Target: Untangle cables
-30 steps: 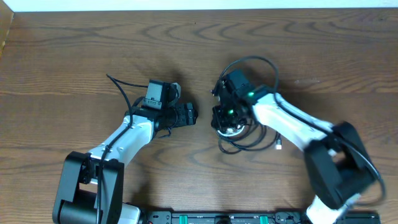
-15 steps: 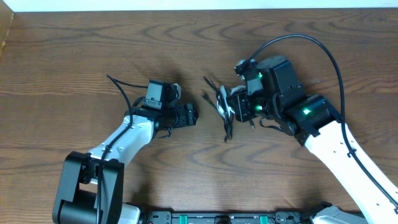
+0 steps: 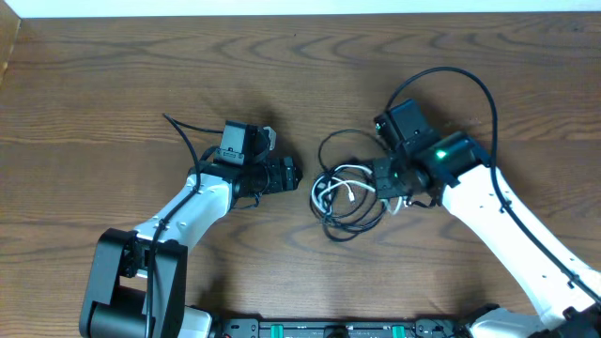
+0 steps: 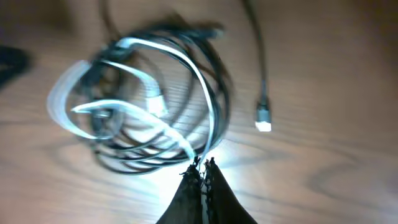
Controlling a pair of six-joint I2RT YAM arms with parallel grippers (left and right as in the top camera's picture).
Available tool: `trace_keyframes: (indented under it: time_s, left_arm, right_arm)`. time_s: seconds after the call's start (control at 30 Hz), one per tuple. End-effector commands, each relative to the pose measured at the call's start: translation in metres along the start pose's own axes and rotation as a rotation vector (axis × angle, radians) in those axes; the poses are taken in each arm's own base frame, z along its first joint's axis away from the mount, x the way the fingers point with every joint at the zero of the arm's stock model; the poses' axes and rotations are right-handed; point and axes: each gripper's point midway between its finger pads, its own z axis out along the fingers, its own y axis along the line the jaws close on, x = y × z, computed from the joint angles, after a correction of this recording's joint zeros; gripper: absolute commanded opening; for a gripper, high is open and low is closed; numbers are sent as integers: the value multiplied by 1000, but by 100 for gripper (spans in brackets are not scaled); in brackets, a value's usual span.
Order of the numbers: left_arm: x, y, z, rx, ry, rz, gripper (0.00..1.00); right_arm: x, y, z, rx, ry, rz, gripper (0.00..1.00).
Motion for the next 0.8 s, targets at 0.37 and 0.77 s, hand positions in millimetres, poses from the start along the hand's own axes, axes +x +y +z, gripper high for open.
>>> trace_keyframes:
  time_s: [0.37, 0.77]
  left_arm:
    - [-1, -6, -3, 22, -1, 21, 84]
    - [-1, -6, -3, 20, -3, 22, 84]
  right_arm:
    - [-10, -41, 15, 196, -38, 321, 75]
    - [31, -8, 74, -77, 151, 584, 9]
